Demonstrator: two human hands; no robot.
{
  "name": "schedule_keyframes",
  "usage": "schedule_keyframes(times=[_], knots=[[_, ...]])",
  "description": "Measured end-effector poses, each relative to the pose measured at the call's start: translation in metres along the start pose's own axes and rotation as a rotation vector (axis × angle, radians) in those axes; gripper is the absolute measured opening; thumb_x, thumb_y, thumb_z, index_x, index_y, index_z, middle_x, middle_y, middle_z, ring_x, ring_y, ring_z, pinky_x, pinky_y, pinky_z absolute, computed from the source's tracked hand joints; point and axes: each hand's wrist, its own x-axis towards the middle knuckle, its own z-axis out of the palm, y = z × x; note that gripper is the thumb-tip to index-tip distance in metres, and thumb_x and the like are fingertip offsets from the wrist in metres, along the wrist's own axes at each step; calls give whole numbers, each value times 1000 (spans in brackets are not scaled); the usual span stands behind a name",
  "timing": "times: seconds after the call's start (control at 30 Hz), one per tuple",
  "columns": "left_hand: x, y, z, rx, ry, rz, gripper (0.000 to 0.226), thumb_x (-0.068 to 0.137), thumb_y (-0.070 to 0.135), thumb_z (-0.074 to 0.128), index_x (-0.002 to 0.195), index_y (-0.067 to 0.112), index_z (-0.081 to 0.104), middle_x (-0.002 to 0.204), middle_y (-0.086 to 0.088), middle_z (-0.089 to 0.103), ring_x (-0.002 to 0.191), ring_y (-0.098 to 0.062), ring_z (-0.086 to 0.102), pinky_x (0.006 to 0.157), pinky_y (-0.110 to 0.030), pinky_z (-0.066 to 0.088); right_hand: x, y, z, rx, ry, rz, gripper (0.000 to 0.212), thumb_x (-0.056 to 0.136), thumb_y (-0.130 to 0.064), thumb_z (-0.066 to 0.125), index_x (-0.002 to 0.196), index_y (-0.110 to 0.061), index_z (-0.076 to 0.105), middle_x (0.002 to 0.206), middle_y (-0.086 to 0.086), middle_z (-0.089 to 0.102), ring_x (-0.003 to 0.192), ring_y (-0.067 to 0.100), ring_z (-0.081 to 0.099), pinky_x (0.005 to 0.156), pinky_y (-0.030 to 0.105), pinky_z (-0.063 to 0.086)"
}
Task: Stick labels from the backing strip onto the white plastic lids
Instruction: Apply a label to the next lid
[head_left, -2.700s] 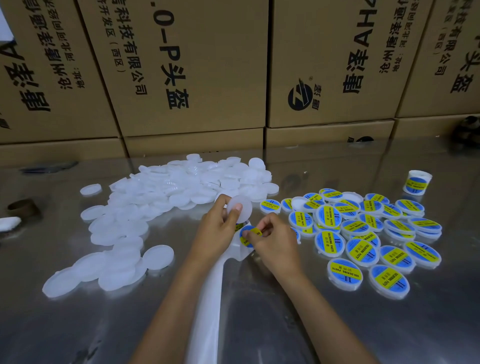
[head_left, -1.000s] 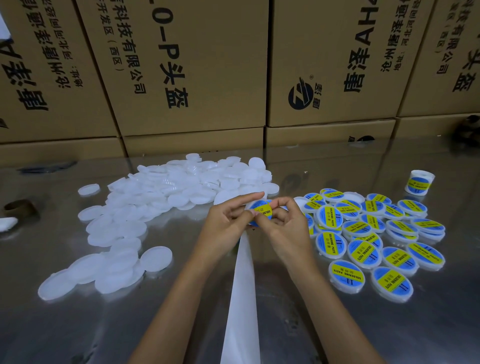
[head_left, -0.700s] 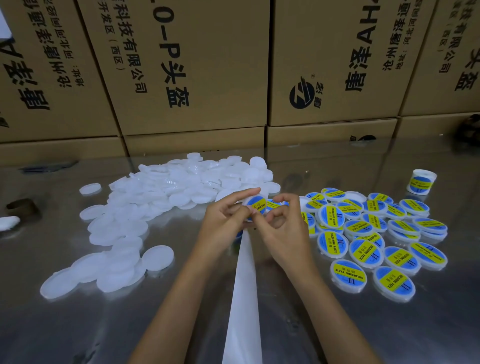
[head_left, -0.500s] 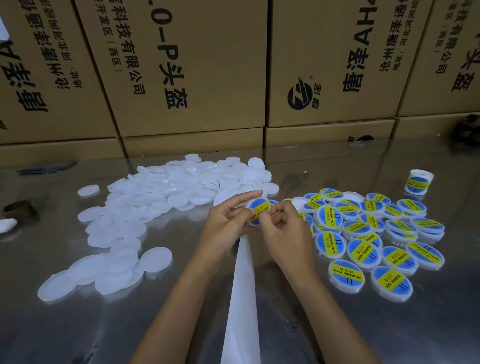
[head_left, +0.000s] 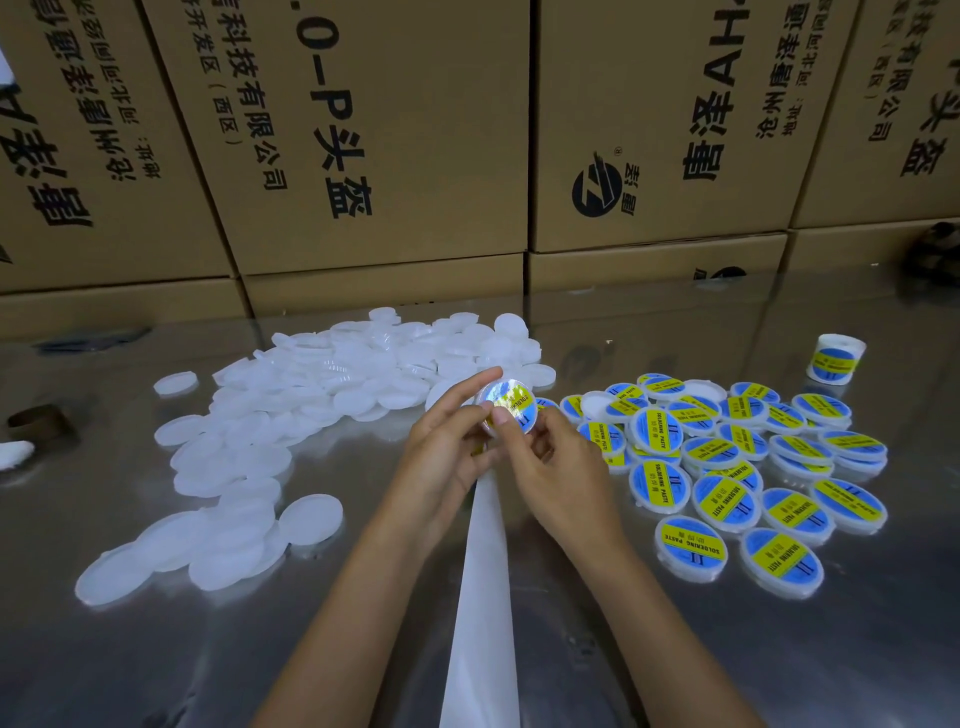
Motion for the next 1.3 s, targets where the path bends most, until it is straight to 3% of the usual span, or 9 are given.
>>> schedule_keyframes(times=[0.13,0.3,0.4,0.5,0.63,0.87,1.03,1.17,1.3], knots=[[-1,1,2,39,-48,-9,30,102,14,48,123,22,68,120,-12,72,99,-20,71,78,-28,59,-1,-1,-1,3,10,-12,44,90,-67,46,68,-30,54,65,-25,58,62,3,54,56,27,38],[-1,-2,-3,157,-2,43,34,94,2,61,120,22,70,99,-11,74,79,-20,63,72,-29,53,-1,-2,0,-11,21,-38,41,102,-48,39,69,-24,42,55,-7,48,58,13,46,57,33,30],[-2,-2,-6,279,42,78,31,90,1,67,112,22,68,95,-12,75,72,-22,62,74,-35,48,0,-2,-1,-18,47,-38,38,104,-44,32,72,-25,42,58,-7,45,63,20,46,58,35,31],[-3,1,-5,361,47,120,36,87,-1,71,114,22,63,96,-6,73,59,-17,62,64,-27,52,0,-2,-1,-19,68,-32,40,105,-41,31,69,-27,42,60,-8,47,64,20,46,59,36,34],[-4,7,-7,464,-11,137,53,84,-4,74,124,29,66,103,0,72,55,-19,55,61,-25,52,1,0,-2,2,88,-25,46,105,-43,32,62,-27,42,59,-7,51,60,6,50,53,29,34],[-4,7,-5,437,92,140,35,76,-4,81,105,13,70,89,-1,76,46,-21,60,52,-25,53,3,0,-3,192,50,-11,52,103,-48,35,59,-21,43,50,-12,50,52,4,47,51,23,33],[-4,8,-6,319,186,151,24,79,-5,79,96,5,65,82,-9,77,51,-23,69,49,-23,55,1,0,-1,124,-69,-54,56,86,-77,37,71,-25,50,62,-18,56,61,2,52,56,19,36],[-3,7,-6,263,219,159,17,82,-3,77,91,4,65,79,-14,76,62,-25,73,55,-28,59,0,0,2,112,-100,-49,62,75,-84,46,91,-26,61,79,-16,68,75,3,63,69,30,51],[-4,6,-5,304,259,162,13,84,13,80,83,5,70,78,-11,76,54,-26,70,52,-26,58,-1,-1,1,77,-34,-97,56,82,-75,45,74,-21,55,60,-16,56,55,5,50,51,18,33]])
